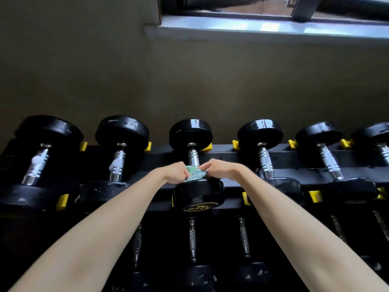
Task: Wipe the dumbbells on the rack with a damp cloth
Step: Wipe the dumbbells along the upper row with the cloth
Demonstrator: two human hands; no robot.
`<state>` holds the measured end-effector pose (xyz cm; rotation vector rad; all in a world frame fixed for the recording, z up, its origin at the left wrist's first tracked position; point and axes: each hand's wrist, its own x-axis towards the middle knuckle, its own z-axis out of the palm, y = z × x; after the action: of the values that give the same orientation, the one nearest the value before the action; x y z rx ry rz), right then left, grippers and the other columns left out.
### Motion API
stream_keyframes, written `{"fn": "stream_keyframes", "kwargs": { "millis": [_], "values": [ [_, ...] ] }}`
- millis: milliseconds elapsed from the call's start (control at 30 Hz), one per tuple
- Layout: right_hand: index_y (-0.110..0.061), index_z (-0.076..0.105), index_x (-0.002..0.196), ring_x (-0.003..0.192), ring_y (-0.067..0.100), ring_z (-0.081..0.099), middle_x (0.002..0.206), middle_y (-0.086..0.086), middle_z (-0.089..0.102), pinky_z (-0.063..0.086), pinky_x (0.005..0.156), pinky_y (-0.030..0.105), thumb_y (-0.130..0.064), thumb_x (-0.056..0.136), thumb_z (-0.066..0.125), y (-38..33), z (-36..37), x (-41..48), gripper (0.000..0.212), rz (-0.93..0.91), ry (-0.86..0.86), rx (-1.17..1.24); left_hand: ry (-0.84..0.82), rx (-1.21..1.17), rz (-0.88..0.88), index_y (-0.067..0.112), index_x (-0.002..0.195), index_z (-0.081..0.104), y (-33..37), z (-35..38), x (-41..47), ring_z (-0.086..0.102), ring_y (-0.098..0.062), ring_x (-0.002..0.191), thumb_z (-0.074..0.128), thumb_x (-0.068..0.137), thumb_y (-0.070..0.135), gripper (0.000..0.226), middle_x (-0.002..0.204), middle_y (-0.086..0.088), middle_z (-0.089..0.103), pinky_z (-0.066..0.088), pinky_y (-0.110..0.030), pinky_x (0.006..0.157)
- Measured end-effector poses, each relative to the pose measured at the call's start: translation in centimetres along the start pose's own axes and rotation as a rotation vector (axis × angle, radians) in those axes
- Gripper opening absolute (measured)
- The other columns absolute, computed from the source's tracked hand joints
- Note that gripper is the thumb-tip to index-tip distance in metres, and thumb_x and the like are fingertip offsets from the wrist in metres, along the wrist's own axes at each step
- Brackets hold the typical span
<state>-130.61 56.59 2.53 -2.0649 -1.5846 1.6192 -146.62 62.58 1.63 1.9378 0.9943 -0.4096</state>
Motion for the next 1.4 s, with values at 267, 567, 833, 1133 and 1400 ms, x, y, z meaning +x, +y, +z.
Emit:
{"fn": "stream_keyframes", "kwargs": {
  "millis": [267, 567, 833, 1133, 1400],
  "values": [
    [-0.009, 0.066, 0.118, 0.090, 0.011, 0.055, 0.119, 0.003, 0.064, 0.042, 0.081, 0.017, 0.011, 0.083, 0.030, -1.3, 0.3, -1.6, 0.054, 0.025, 0.045, -0.003, 0.024, 0.056, 0.040, 0.013, 0.062, 0.043, 0.5, -0.7, -2.0, 0.026, -0.022, 0.068, 0.032, 0.071, -0.013, 0.029, 0.065, -0.005, 0.029, 0.022, -0.025, 0.059],
    [-0.018, 0.065, 0.120, 0.110, 0.020, 0.057, 0.128, 0.005, 0.060, 0.046, 0.097, 0.030, 0.005, 0.085, 0.043, -3.6, 1.7, -2.7, 0.048, 0.017, 0.190, -0.080, 0.013, -0.058, 0.087, -0.002, 0.084, 0.072, -0.8, -2.2, -3.8, 0.048, -0.003, 0.066, 0.061, 0.072, -0.009, 0.017, 0.069, -0.002, 0.061, 0.036, -0.016, 0.067],
    [-0.024, 0.064, 0.121, 0.118, 0.020, 0.051, 0.134, 0.000, 0.055, 0.039, 0.097, 0.027, -0.004, 0.090, 0.045, -5.6, 3.6, -4.5, 0.041, 0.036, 0.347, -0.153, 0.110, -0.144, 0.146, -0.001, 0.104, 0.071, -1.9, -1.8, -5.1, 0.058, -0.017, 0.091, 0.058, 0.075, -0.012, 0.034, 0.093, -0.010, 0.067, 0.047, -0.025, 0.085],
    [-0.010, 0.060, 0.123, 0.100, 0.016, 0.054, 0.112, 0.002, 0.059, 0.042, 0.084, 0.024, 0.007, 0.087, 0.038, -7.5, 5.6, -6.0, 0.045, -0.025, 0.303, 0.293, -0.025, -0.138, 0.178, 0.016, 0.077, 0.053, -3.3, -3.3, -7.4, 0.044, -0.019, 0.075, 0.062, 0.077, -0.007, 0.024, 0.078, -0.004, 0.049, 0.038, -0.026, 0.065],
    [-0.012, 0.057, 0.080, 0.079, 0.018, 0.058, 0.085, 0.009, 0.060, 0.052, 0.080, 0.036, 0.002, 0.089, 0.044, -8.9, 4.0, -4.2, 0.021, -0.089, 0.595, 0.700, 0.272, -0.276, 0.248, 0.013, 0.102, 0.044, -2.2, -4.5, -5.8, 0.049, -0.017, 0.087, 0.066, 0.079, 0.010, 0.032, 0.088, 0.000, 0.052, 0.037, -0.026, 0.066]
  ]
}}
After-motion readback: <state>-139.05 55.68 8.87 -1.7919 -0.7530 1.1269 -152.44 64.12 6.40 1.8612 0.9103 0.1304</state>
